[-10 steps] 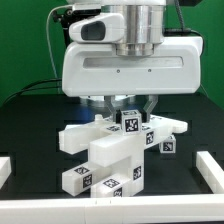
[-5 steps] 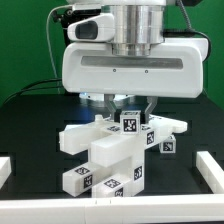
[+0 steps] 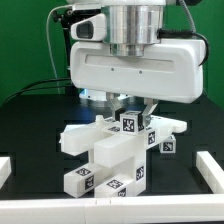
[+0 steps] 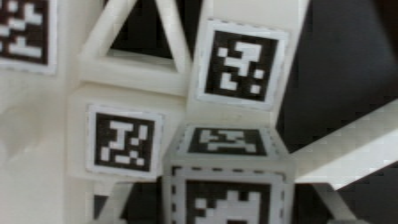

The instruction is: Assemble chair

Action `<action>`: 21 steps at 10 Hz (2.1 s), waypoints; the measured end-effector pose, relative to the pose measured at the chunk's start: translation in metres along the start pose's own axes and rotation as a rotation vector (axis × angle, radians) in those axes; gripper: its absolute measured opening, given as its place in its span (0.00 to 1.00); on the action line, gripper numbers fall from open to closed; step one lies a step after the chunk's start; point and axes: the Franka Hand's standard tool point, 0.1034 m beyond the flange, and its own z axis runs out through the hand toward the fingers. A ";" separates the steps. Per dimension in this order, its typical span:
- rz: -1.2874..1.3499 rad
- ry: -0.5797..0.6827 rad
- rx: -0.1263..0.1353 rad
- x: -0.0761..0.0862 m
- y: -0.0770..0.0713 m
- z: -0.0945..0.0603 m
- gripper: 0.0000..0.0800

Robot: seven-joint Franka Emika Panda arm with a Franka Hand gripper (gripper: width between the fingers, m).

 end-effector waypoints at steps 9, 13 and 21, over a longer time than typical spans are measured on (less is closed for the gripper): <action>-0.192 0.002 -0.005 -0.003 -0.006 -0.001 0.79; -0.576 -0.001 -0.009 -0.007 -0.008 0.003 0.81; -0.822 0.034 -0.014 0.005 -0.004 0.001 0.36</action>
Offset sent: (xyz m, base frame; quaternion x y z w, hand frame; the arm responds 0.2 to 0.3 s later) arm 0.0000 0.0000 0.0000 0.0000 0.0000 0.1296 0.9916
